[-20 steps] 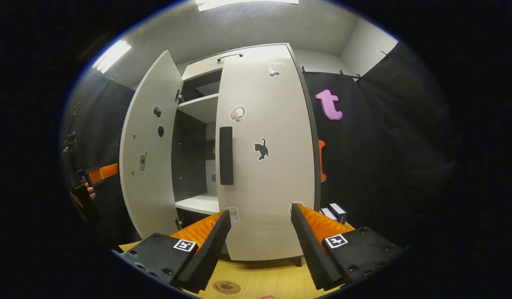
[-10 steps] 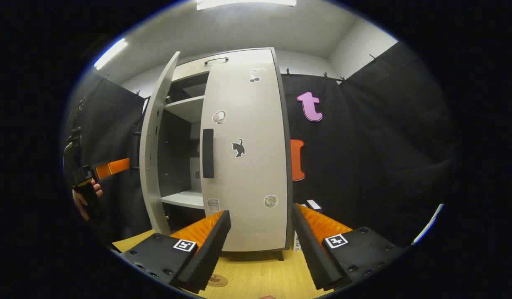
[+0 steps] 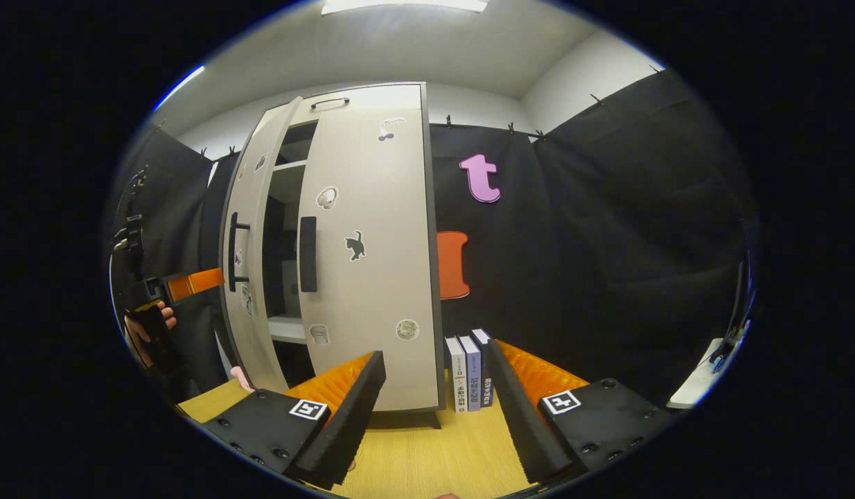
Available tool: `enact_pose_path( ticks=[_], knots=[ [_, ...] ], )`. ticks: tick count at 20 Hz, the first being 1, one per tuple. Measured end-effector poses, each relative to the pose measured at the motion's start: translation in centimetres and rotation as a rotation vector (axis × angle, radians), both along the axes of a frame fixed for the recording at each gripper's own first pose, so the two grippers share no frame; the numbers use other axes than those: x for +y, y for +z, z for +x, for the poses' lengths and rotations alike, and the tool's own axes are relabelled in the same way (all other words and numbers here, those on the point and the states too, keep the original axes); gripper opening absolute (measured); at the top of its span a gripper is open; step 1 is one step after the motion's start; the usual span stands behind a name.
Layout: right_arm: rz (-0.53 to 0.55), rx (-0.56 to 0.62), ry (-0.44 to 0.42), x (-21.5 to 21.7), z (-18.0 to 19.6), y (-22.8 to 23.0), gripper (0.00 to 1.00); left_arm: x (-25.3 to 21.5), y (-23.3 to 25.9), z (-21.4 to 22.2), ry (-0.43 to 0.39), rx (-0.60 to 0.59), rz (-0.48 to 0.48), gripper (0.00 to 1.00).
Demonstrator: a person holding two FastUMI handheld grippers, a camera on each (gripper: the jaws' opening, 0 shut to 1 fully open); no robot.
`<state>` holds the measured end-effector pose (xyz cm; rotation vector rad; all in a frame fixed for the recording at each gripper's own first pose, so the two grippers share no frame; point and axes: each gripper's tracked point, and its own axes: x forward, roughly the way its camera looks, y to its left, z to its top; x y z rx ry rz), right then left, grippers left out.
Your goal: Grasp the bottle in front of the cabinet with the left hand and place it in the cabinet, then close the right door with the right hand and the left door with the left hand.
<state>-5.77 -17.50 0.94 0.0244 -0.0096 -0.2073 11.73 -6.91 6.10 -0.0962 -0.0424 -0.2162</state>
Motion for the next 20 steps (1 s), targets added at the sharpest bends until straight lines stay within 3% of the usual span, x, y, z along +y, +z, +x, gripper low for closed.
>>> enact_pose_path(
  ticks=[8,14,19,20],
  knots=[
    [0.019,-0.006,-0.15,-3.9,-2.9,-0.7,0.96,-1.8,-1.6,2.7,-0.035,0.028,-0.01,0.94],
    [0.031,-0.011,-0.196,-4.7,-3.7,-1.0,0.97,-2.6,-1.3,2.9,-0.021,0.008,0.051,0.94],
    [0.037,0.018,-0.187,-3.9,-3.8,-2.0,0.97,-3.1,-1.0,2.7,-0.047,-0.001,0.022,0.91],
    [0.03,0.025,-0.181,-3.7,-3.8,-2.2,0.97,-3.4,-0.7,2.5,-0.054,-0.005,0.009,0.94]
  ],
)
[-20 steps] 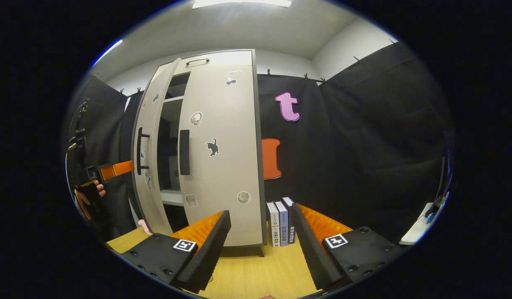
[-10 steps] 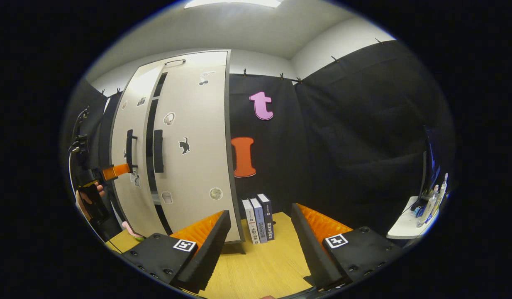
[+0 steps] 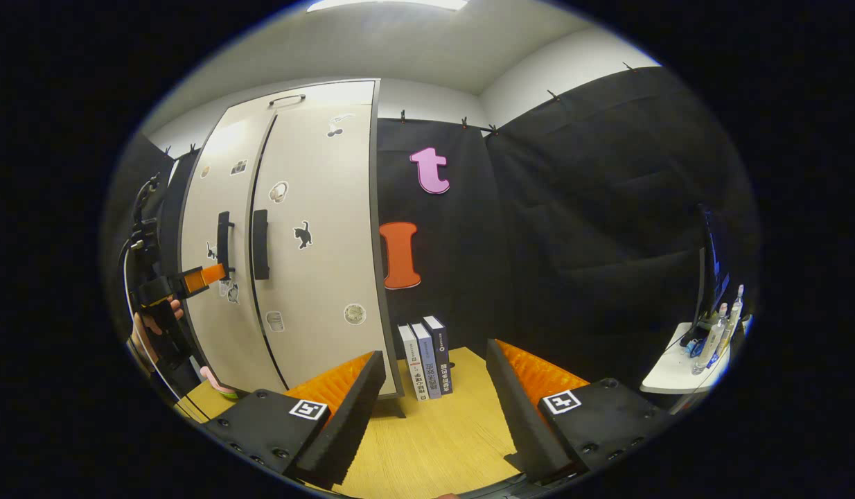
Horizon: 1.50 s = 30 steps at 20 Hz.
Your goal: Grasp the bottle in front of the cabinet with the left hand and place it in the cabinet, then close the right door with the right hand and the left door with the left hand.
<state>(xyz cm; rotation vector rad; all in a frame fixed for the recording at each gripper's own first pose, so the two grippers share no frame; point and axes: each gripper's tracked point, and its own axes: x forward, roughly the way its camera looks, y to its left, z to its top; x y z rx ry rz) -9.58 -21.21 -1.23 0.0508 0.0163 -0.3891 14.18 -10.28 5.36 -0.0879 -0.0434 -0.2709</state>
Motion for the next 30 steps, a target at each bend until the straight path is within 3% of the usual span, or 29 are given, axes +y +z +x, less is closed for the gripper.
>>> enact_pose_path(
  ticks=[4,11,20,23,30],
  knots=[
    [0.0,0.006,0.062,1.5,0.5,0.1,0.97,1.2,1.3,-3.4,0.028,-0.018,0.025,0.94],
    [-0.002,-0.023,0.262,4.7,2.3,1.6,0.97,3.4,3.5,-11.5,0.084,-0.01,0.03,0.94],
    [-0.012,-0.054,0.476,8.6,4.2,2.4,0.97,7.9,3.7,-21.4,0.285,-0.008,0.048,0.94],
    [-0.005,-0.051,0.516,9.8,4.5,2.4,0.97,9.7,3.0,-23.8,0.358,-0.001,0.062,0.94],
    [0.0,-0.038,0.54,11.0,4.5,1.9,0.97,11.7,1.4,-27.0,0.423,0.038,0.081,0.95]
  ],
)
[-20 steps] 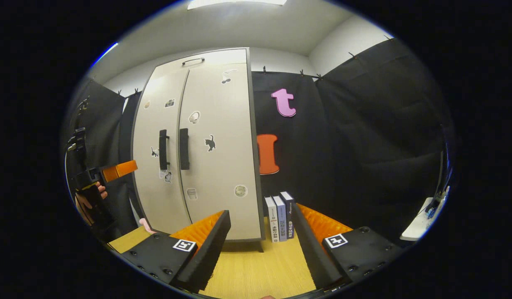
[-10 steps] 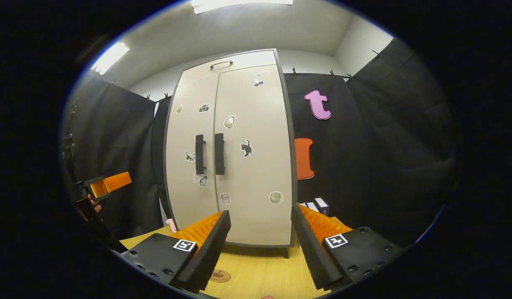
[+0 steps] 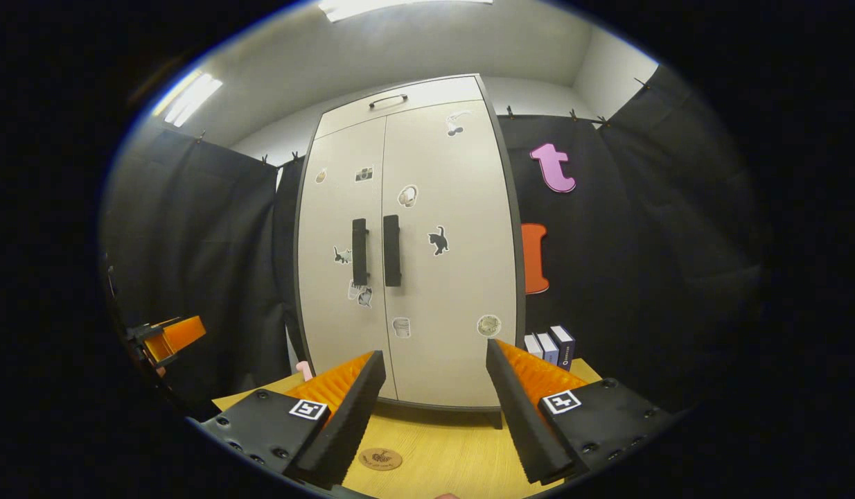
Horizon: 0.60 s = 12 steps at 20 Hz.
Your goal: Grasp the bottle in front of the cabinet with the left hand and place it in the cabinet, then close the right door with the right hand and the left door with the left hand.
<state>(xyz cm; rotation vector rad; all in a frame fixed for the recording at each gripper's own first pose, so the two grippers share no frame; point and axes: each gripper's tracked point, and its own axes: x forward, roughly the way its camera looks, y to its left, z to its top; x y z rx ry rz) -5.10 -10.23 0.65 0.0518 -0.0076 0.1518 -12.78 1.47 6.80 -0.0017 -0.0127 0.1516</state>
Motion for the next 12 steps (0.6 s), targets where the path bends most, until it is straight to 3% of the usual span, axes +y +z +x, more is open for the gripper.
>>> enact_pose_path(
  ticks=[4,12],
  knots=[
    [-0.01,0.007,-0.03,-0.4,0.0,-0.5,0.97,1.1,-0.1,-0.3,0.025,-0.012,0.022,0.95],
    [0.003,0.015,-0.027,0.2,-0.4,-0.8,0.97,-0.3,0.6,0.1,-0.034,-0.029,0.024,0.95]
  ],
)
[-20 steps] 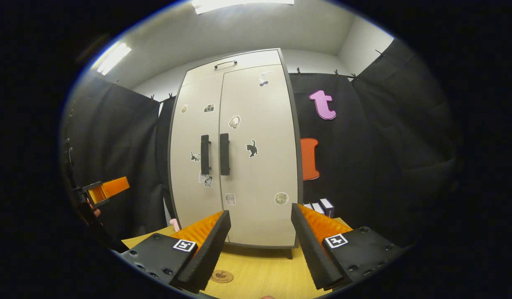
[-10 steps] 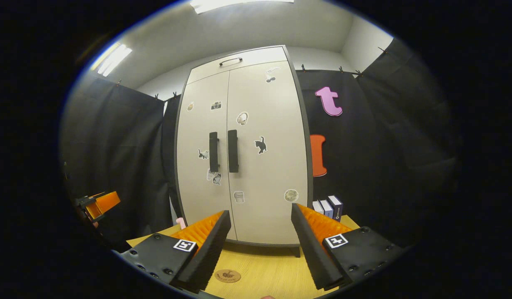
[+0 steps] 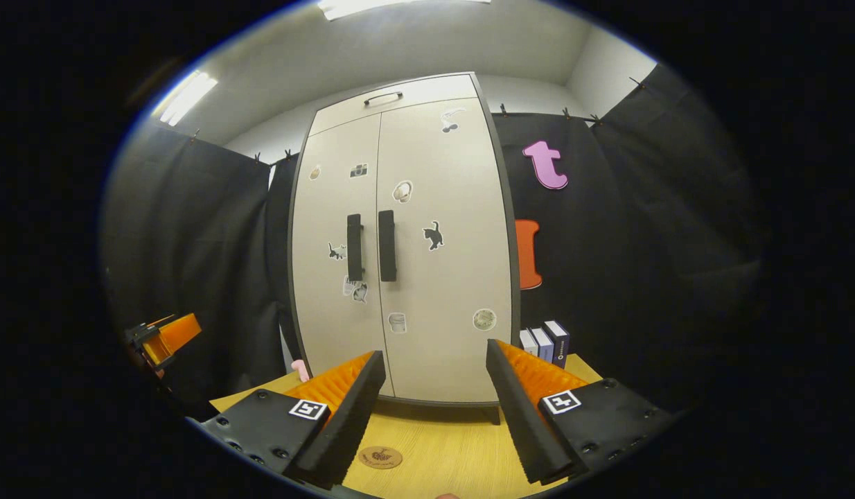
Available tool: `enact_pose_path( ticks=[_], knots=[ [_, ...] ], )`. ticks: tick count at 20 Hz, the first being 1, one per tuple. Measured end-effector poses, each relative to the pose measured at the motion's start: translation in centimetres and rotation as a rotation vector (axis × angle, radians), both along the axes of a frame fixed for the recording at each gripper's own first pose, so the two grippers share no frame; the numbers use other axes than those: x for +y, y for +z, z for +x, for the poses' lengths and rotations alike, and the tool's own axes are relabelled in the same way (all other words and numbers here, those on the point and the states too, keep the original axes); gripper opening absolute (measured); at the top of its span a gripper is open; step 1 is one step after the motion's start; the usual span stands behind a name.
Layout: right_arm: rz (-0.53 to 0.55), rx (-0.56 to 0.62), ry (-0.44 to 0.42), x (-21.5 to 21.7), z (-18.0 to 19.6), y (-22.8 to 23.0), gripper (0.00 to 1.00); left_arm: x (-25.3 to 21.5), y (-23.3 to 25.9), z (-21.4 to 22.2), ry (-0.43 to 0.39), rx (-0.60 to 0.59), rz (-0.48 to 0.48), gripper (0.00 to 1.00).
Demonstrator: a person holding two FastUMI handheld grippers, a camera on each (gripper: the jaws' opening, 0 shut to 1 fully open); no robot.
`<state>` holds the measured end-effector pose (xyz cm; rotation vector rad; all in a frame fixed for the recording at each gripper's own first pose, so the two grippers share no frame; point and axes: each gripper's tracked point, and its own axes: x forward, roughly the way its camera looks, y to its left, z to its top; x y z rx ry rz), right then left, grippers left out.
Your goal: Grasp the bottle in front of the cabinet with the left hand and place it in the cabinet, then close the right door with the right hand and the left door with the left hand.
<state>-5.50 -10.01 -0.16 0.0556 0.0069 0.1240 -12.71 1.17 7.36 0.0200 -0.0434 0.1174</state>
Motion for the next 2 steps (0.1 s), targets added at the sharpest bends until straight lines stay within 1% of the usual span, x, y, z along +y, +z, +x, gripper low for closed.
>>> enact_pose_path(
  ticks=[2],
  knots=[
    [-0.001,-0.005,0.003,0.1,-0.17,0.1,0.97,0.04,0.07,0.02,-0.001,-0.002,0.004,0.95]
  ],
)
